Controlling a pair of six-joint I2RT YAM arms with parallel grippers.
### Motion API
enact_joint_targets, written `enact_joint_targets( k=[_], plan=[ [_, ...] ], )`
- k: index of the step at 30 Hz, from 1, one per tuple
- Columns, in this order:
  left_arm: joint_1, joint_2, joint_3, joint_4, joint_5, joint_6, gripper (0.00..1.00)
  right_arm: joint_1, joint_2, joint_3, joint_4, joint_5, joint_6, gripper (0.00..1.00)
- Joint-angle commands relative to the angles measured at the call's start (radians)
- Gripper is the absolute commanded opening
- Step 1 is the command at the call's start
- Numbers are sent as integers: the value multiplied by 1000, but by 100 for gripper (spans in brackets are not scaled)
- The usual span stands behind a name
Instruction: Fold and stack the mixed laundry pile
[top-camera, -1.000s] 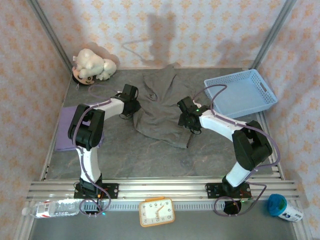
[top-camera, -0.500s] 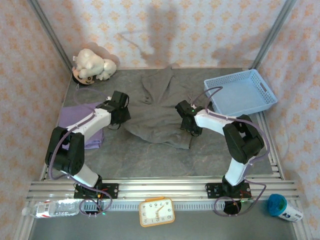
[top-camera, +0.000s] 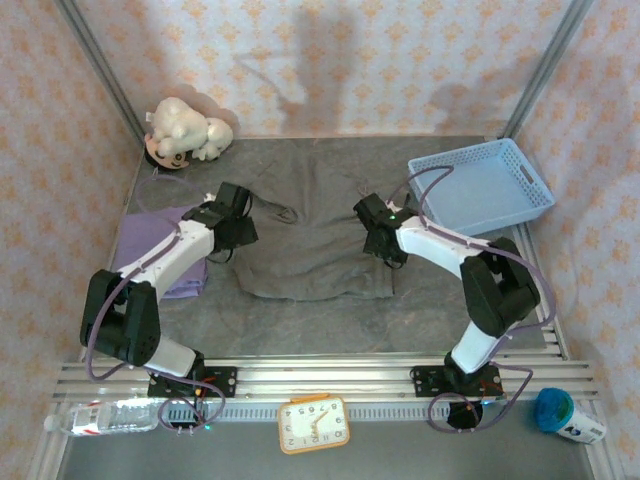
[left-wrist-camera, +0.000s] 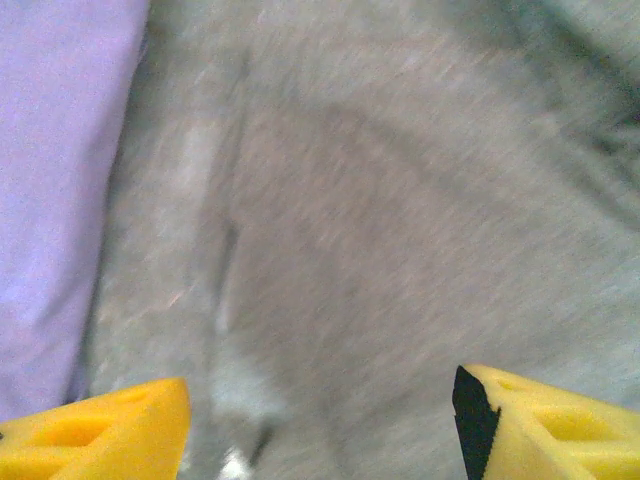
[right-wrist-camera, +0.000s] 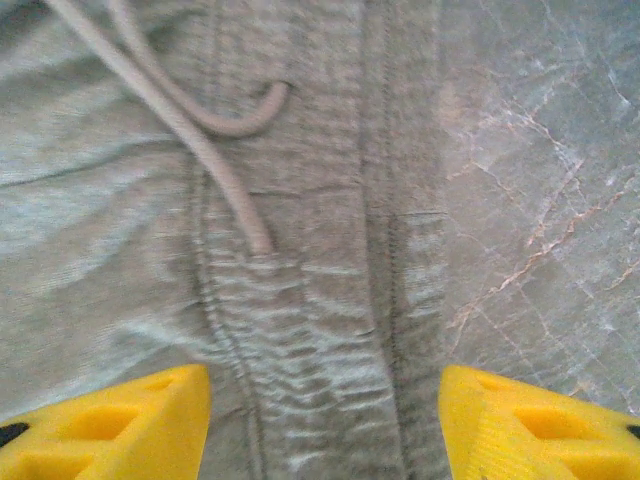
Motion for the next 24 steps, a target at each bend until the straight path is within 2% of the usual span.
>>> enact_joint_targets(
  k=[1,5,8,12,16,21,24],
  plan=[
    [2,101,52,74,45,-31,70,50,-29,23,19,-28,-12,62],
    [2,198,78,111,36,-36,69,57,5,-14,79,-95,32,62],
    [2,249,98,110,6,-22,69,41,50,-21,85,-95,57,61],
    [8,306,91,119,-32,-16,69,-54,81,-50,93,-114,102,60],
    [20,347,75,87,-32,-37,68,-127,76,-59,69,-76,75,60],
    [4,233,-112,154,109,-138,68,-147,71,-31,54,-87,8,60],
    [0,124,-163,149,129,-162,68,-146,59,7,36,-92,-19,61]
  ],
)
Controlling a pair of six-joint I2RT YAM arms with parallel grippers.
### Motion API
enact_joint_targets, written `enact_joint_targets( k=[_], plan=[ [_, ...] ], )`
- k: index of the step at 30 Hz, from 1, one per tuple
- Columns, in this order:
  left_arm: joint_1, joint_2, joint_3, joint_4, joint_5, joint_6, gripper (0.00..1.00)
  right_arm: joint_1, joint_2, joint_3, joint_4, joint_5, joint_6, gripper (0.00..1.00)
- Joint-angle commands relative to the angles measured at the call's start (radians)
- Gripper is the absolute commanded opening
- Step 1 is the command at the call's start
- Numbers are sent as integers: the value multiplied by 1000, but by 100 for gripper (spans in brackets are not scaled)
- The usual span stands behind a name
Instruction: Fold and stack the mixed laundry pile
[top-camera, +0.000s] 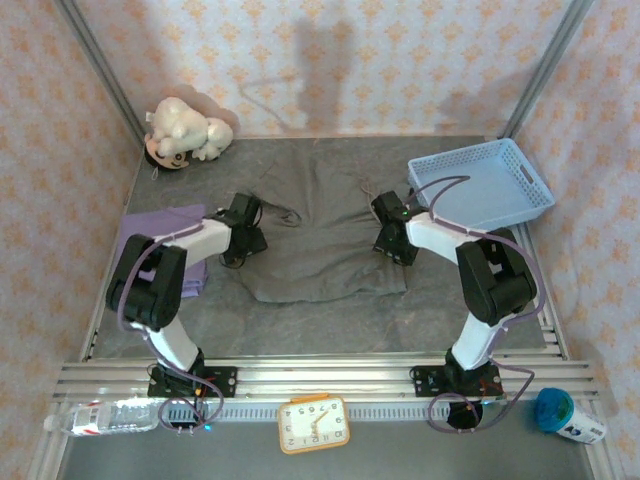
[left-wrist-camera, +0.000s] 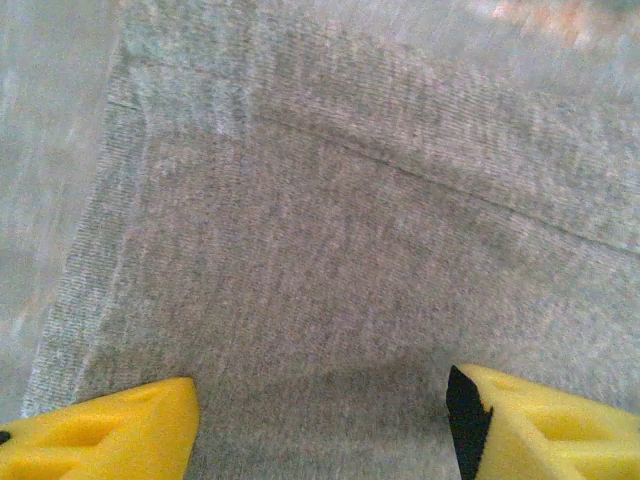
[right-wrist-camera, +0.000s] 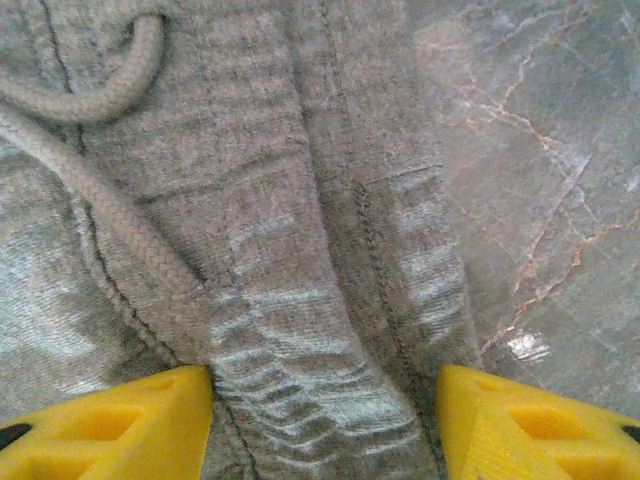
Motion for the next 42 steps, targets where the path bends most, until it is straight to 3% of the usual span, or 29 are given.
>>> enact_joint_targets(
  k=[1,4,7,13,19,28,35,37,42],
  plan=[
    [-5,-102,-34,-49,27,-51,68,2,-32,61,-41,23,-52,61],
    [-2,-147,80,-65,-40,14,69,2,-57,119,-57,25,-90,61],
    [11,-64,272,-60,-62,69,68,1,-60,185,-66,68,-117,62],
    [21,263,666,-26,-5,111,31,-6,39,321,-37,136,-123,61],
    [29,545,952,-131,22,95,29,-19,191,439,34,109,-116,57],
    [91,596,839,-177,-112,9,29,-44,390,566,-27,114,-63,50],
    [168,398,426,-38,-158,-138,31,-65,452,584,-17,23,-54,50],
    [168,356,355,14,-149,-145,36,-63,475,606,-7,-23,-63,51],
    [168,347,440,-62,-68,-54,67,-55,420,623,-22,-58,-129,58]
  ],
)
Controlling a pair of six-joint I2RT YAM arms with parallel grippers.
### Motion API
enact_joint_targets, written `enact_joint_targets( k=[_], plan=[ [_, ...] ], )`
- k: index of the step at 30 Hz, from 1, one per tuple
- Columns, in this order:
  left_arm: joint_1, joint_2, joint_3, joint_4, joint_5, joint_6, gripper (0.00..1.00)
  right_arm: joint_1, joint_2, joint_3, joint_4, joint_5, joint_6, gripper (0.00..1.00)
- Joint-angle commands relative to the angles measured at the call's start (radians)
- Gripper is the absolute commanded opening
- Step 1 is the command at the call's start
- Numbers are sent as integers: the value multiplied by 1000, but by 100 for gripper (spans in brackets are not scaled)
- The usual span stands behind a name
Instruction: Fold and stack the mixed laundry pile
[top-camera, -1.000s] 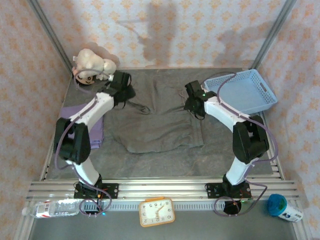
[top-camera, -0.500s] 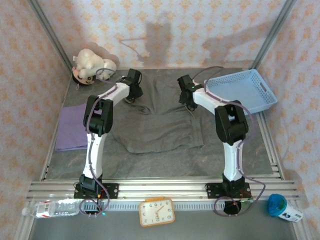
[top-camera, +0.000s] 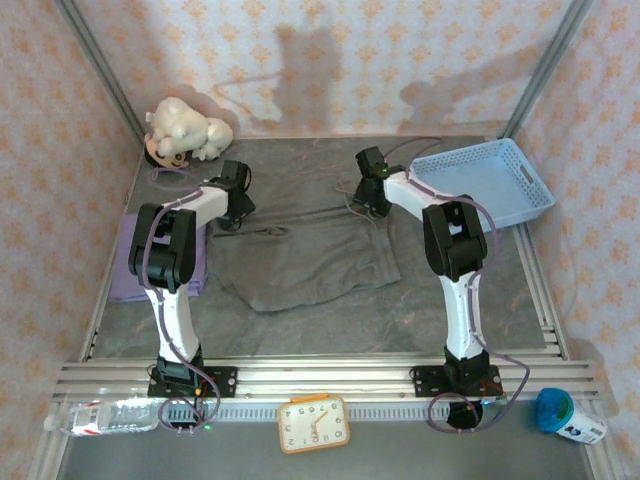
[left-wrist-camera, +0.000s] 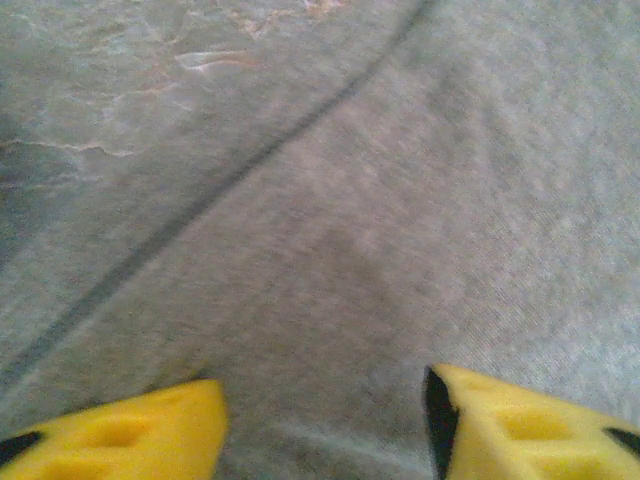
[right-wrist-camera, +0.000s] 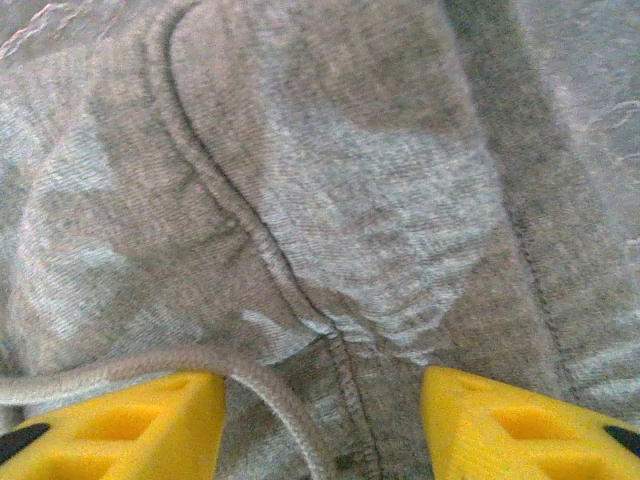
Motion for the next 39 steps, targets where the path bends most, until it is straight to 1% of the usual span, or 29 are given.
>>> enact_joint_targets(
  k=[1,3,6,9,13,15,19,22,26,28,31,35,39],
  plan=[
    [17,3,33,-93,3,51,70,-3,-64,-21,-45,11,-60,61],
    [17,-49,25,-105,32,89,75,-4,-155,-88,-45,7,-82,67],
    [13,-163,-31,-134,86,133,77,2,-280,-203,-67,-19,-106,73],
    [-7,-291,-130,-167,118,166,77,15,-391,-321,-113,-9,-122,74],
    [-64,-478,-291,-206,101,171,78,34,-517,-494,-135,4,-113,75],
    [-102,-577,-389,-208,107,143,78,40,-575,-589,-117,-6,-95,76],
    [-160,-747,-565,-211,116,55,78,46,-647,-727,-80,-46,-54,75],
    [-179,-877,-694,-208,126,-21,78,57,-691,-804,-32,-78,-16,75],
    [-199,-1040,-848,-170,165,-106,74,63,-723,-882,44,-110,34,74],
    [-206,-1091,-902,-140,182,-141,72,62,-717,-896,66,-111,44,73],
    [-212,-1115,-952,-81,194,-179,70,64,-696,-900,93,-115,61,67],
    [-218,-1071,-982,-1,207,-202,68,71,-682,-914,130,-108,88,49],
    [-232,-994,-993,93,218,-221,66,71,-685,-927,143,-92,100,40]
  ],
)
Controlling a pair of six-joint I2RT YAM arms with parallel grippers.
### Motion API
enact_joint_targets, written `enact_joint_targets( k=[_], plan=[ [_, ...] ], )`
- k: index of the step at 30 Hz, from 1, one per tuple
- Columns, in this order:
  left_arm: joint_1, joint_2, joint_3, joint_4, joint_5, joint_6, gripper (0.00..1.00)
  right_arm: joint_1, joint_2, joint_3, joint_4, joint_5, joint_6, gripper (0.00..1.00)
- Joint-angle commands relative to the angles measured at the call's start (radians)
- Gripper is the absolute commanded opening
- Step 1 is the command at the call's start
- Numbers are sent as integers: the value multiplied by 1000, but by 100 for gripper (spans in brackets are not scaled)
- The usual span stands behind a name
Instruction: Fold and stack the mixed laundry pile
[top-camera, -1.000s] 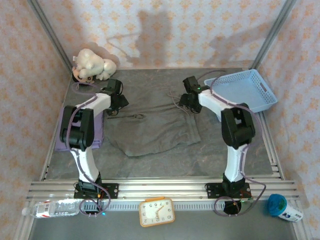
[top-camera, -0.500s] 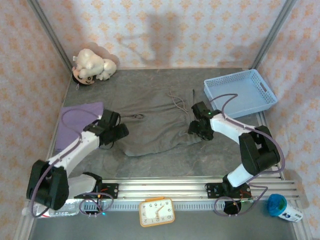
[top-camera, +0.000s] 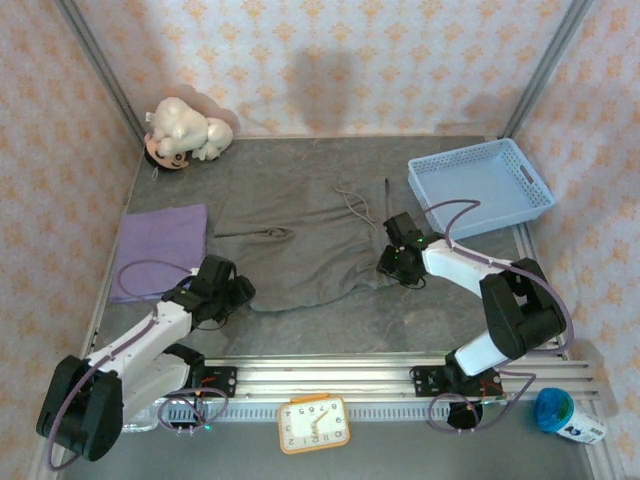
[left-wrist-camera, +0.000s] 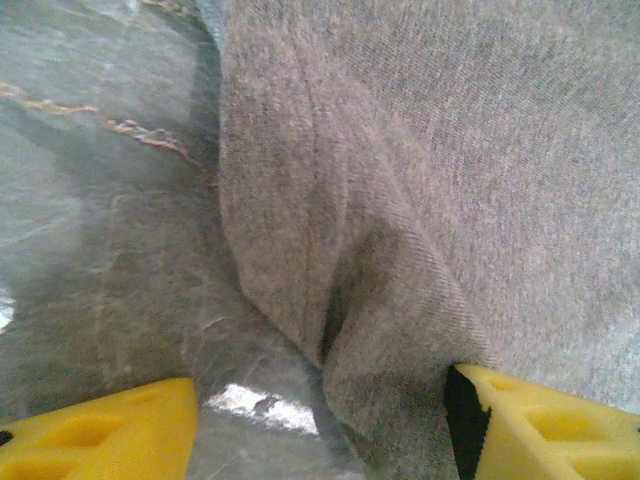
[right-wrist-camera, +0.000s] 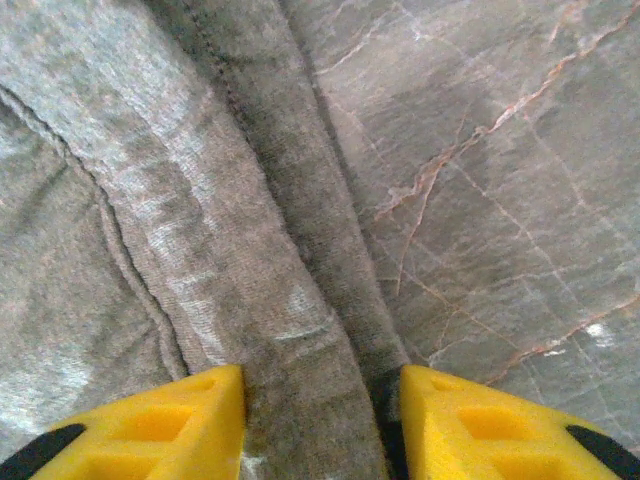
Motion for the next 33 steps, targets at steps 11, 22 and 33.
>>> enact_joint_targets(
  k=[11,22,33],
  plan=[
    [-50,215,71,180,-2,-38,7,6,-40,-37,11,49,22,6],
    [-48,19,313,-74,-146,52,0,0,-207,118,-106,34,39,0],
    [144,319,624,39,-199,126,0,-90,50,453,-12,49,70,0]
  ],
)
